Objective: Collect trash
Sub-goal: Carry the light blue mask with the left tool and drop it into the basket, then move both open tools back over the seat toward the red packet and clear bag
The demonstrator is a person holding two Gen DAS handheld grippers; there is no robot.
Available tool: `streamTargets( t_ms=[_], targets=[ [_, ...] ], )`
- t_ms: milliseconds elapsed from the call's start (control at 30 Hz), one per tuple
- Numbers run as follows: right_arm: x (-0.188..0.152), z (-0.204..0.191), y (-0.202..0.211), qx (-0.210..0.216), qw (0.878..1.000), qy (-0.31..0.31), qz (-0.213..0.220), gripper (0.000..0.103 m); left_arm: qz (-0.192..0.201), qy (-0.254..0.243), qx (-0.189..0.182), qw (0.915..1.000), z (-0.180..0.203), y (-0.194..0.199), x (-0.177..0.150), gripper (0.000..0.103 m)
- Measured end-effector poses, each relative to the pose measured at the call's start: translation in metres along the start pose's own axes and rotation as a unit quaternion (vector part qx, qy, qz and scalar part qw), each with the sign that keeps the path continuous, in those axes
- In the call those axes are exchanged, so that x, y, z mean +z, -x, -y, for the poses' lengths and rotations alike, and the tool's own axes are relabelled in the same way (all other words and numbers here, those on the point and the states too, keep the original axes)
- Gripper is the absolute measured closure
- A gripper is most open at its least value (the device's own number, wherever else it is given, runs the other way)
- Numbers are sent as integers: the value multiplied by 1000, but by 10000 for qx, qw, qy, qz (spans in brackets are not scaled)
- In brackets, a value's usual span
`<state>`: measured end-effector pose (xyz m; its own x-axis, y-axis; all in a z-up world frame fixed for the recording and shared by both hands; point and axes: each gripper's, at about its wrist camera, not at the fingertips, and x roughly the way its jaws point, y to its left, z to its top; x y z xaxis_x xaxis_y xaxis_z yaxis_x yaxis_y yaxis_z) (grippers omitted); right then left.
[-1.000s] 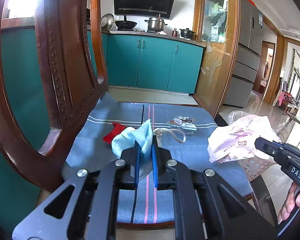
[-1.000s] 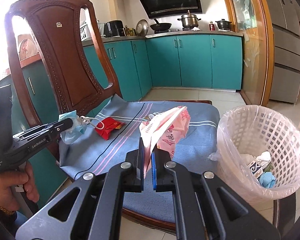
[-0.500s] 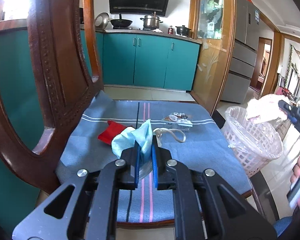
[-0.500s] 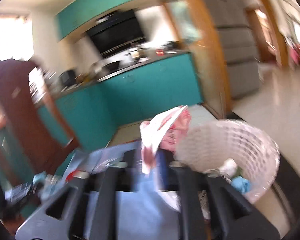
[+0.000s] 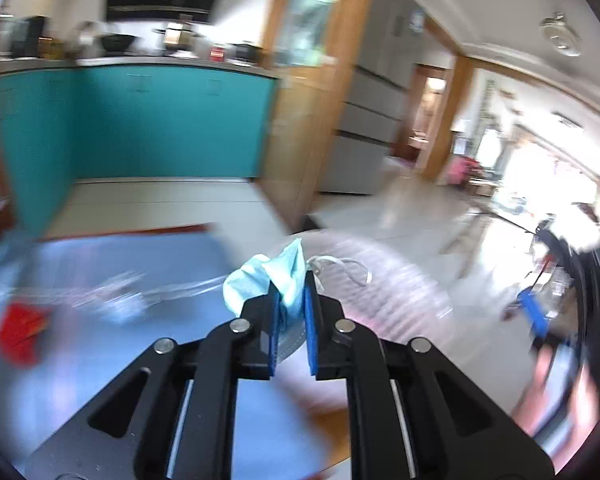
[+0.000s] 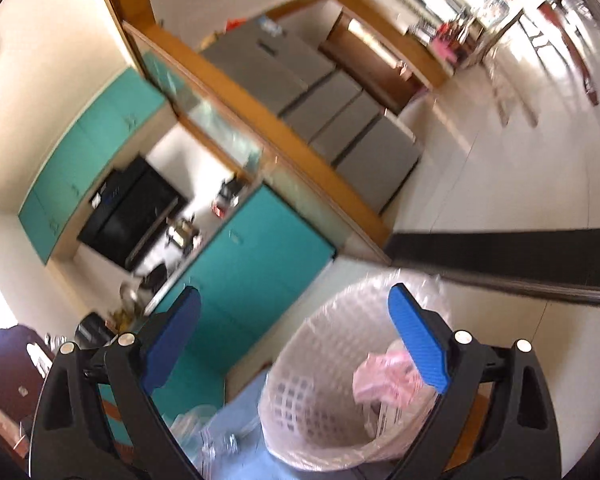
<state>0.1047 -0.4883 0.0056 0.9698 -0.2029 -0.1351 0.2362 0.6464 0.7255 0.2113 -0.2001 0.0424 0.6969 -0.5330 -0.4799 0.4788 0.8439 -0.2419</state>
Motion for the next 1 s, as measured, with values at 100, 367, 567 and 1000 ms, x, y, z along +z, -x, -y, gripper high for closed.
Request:
streamTargets(
  t_ms=[100, 367, 567, 1000],
  targets=[
    [3, -4, 5, 46, 9999, 52, 106, 10, -454, 96, -57, 9989, 28, -55, 14, 15],
    [-20, -34, -20, 384, 9899, 1059, -860, 10, -298, -36, 1453, 9889, -49, 20, -23, 9],
    [-97, -97, -45, 711, 9226, 2966, -2362, 10, 84, 214, 2527, 9673, -125, 119, -63, 4],
    [-175, -142, -16, 1140, 8461, 4364, -2838, 11, -66, 409, 2912, 9558, -176, 147, -100, 4]
  ],
)
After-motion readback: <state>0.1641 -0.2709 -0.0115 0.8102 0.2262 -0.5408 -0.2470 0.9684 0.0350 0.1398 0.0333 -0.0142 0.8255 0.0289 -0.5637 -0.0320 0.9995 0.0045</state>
